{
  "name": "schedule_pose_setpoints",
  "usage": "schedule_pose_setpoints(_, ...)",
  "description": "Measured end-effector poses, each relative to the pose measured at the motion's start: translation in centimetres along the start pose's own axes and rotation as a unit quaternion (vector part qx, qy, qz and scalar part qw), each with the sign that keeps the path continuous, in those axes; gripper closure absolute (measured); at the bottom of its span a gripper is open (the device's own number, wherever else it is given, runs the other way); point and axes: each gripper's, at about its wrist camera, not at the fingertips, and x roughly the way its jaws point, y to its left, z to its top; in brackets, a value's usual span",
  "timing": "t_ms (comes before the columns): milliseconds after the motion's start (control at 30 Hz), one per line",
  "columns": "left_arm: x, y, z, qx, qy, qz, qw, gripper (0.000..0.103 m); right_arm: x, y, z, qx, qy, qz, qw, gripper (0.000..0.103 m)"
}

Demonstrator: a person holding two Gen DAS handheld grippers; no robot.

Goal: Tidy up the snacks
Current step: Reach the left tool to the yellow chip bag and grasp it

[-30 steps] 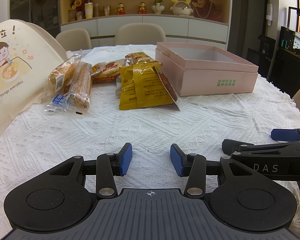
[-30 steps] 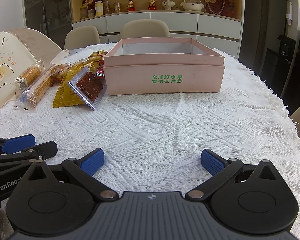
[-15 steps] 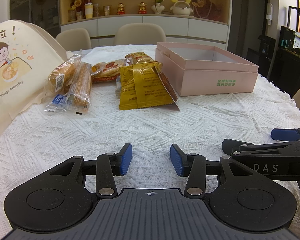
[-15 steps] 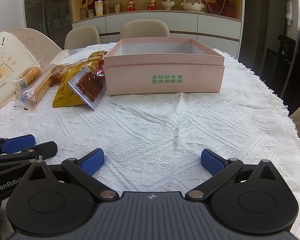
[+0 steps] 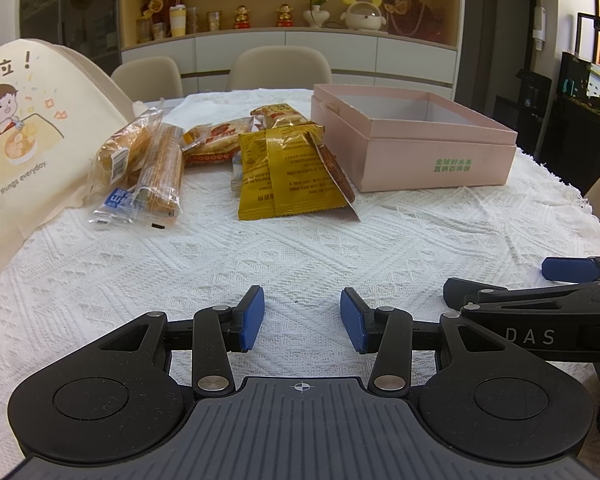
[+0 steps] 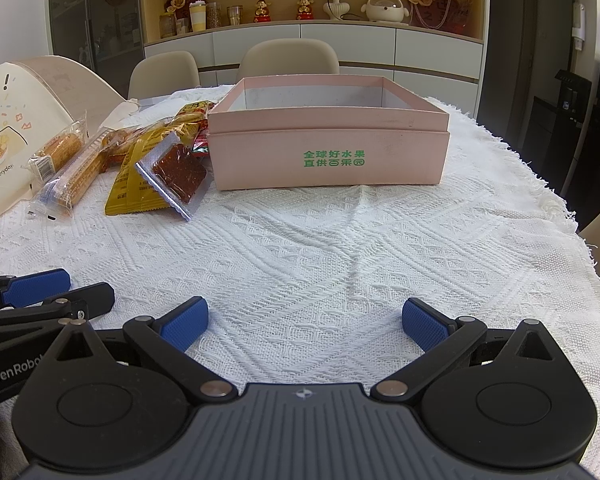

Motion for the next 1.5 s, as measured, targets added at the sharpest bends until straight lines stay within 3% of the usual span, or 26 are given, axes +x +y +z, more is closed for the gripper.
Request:
schedule_pose_setpoints(233,0.4,0.3,0.9,0.002,0.027,-0.007,0.9996,0.055,0.0,-0.2,0.2,0.012,0.007,0.003,1.0,0.0)
schedule_pose_setpoints(367,0.5,0.6,1.5,0.022,0.049,-0.022,0.9983,0.055,0.4,0.0,2.2,0.015,0.089,-0.003,0.996,0.0)
schedule_pose_setpoints(500,0.6,0.7,2.0,0.053,0.069,-0.039,0.9955,0.055,1.6,0.5,3.6,0.029,0.135,-0.03,0.99,0.0)
schedule_pose_setpoints(567,0.7,2.0,2.7,0.035,0.085,-0.073,0.9931,0.056,2.4,1.0,4.5,0.02,0.159,-0.03,0.987,0.0)
schedule_pose_setpoints(633,1.0,4.3,3.6,-0.025,0.106,-0.133,0.9851,0.058,3.1,1.3,6.0,-0.001,0.177,-0.005,0.984,0.007)
schedule_pose_setpoints(667,1.1,5.5,4.1,-0.057,0.114,-0.156,0.9795,0.058,3.0,1.6,6.9,-0.014,0.168,0.011,0.986,0.018)
schedule_pose_setpoints(700,1.2,6.3,4.6,-0.08,0.116,-0.164,0.9764,0.058,2.6,1.9,7.8,-0.023,0.148,0.021,0.988,0.019)
schedule_pose_setpoints(767,1.1,7.6,5.9,-0.104,0.111,-0.154,0.9763,0.059,2.3,2.0,9.9,-0.017,0.103,0.054,0.993,0.017)
schedule_pose_setpoints(833,1.4,8.8,7.4,-0.119,0.107,-0.135,0.9778,0.059,3.2,1.9,11.6,-0.001,0.086,0.093,0.992,0.016)
schedule_pose_setpoints(1033,0.7,12.0,10.0,-0.152,0.073,-0.074,0.9829,0.059,10.0,4.2,14.8,-0.015,0.111,0.167,0.98,0.013)
schedule_pose_setpoints(1200,1.2,12.9,11.0,-0.16,0.08,-0.072,0.9812,0.059,11.4,6.5,14.8,-0.035,0.121,0.204,0.971,0.014)
schedule_pose_setpoints(1300,2.5,11.6,12.3,-0.15,0.085,-0.113,0.9785,0.059,10.1,5.0,14.1,-0.04,0.116,0.204,0.971,0.014)
schedule_pose_setpoints(1367,4.5,10.0,13.2,-0.141,0.092,-0.131,0.977,0.058,9.0,3.1,13.2,-0.045,0.113,0.181,0.976,0.014)
schedule_pose_setpoints(1467,8.3,8.1,14.0,-0.143,0.108,-0.093,0.9793,0.058,8.0,0.4,12.7,-0.026,0.109,0.16,0.981,0.014)
schedule_pose_setpoints(1500,9.4,7.8,14.0,-0.15,0.114,-0.087,0.9781,0.058,7.9,-0.1,12.8,-0.029,0.112,0.125,0.985,0.014)
